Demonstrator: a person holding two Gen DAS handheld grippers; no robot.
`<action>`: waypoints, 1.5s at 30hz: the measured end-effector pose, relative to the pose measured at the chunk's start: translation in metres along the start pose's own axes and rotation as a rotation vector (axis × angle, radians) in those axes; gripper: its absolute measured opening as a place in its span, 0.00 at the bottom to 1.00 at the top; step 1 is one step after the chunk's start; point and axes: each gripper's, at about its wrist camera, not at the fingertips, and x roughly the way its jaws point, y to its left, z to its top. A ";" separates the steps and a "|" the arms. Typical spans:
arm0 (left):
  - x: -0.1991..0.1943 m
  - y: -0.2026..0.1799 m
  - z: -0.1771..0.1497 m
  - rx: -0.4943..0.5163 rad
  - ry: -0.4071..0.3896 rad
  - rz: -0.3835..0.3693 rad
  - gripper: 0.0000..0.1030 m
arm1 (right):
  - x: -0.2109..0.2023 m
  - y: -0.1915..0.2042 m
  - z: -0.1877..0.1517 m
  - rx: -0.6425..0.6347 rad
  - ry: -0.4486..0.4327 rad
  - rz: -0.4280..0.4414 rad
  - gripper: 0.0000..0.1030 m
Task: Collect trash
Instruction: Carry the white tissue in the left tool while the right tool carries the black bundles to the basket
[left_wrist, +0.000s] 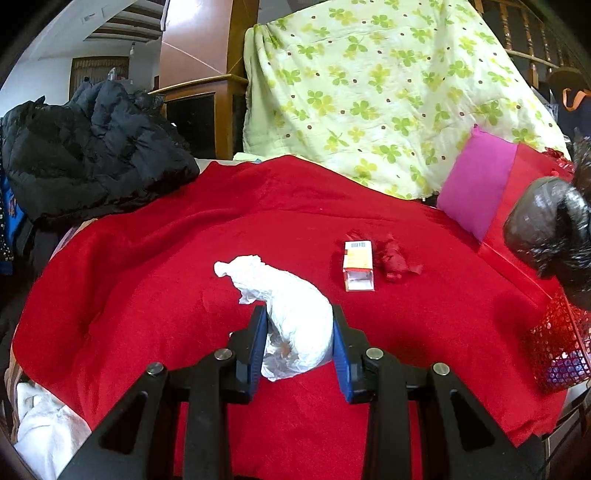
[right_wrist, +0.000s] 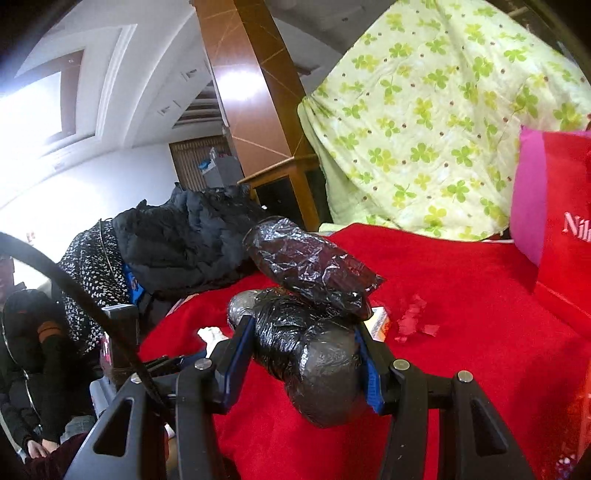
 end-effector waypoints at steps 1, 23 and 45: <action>-0.001 0.000 -0.001 0.000 -0.001 0.001 0.34 | -0.004 0.002 0.000 -0.004 -0.007 0.003 0.53; -0.019 -0.018 0.005 0.051 -0.046 -0.014 0.34 | -0.049 0.022 -0.011 -0.048 -0.125 -0.043 0.53; -0.045 -0.081 0.003 0.135 -0.060 -0.143 0.34 | -0.085 -0.044 -0.040 0.067 -0.122 -0.212 0.53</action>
